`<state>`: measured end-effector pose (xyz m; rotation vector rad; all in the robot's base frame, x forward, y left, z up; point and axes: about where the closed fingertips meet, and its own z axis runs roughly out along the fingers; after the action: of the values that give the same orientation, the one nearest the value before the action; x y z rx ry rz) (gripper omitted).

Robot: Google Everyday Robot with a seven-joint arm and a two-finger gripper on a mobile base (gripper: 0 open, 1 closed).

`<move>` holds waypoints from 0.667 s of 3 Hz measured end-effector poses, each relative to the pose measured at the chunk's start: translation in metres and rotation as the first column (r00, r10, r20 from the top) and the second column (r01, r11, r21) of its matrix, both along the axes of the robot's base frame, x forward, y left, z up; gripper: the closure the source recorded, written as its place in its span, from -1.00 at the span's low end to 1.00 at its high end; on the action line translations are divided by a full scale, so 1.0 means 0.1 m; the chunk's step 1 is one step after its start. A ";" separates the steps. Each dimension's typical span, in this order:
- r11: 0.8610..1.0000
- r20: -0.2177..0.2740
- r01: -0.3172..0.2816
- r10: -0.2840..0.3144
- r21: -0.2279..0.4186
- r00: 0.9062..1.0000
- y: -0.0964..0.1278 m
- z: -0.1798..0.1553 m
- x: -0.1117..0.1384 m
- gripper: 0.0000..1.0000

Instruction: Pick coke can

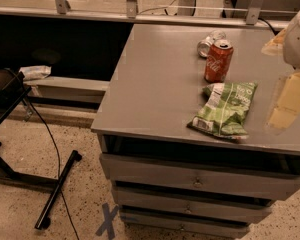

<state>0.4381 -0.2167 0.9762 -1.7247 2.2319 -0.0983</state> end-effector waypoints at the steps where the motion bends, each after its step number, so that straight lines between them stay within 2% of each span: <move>1: 1.000 0.003 0.000 0.000 0.002 1.000 0.00 0.01 0.01 -1.00; 2: 0.997 0.054 0.054 -0.056 0.051 0.997 -0.08 -0.02 0.38 -1.00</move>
Offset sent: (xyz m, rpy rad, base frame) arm 0.0737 -0.0139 -0.0096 0.0835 -0.0900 -0.0939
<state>0.4757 -0.2246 0.9740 -1.6159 2.2233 -0.1016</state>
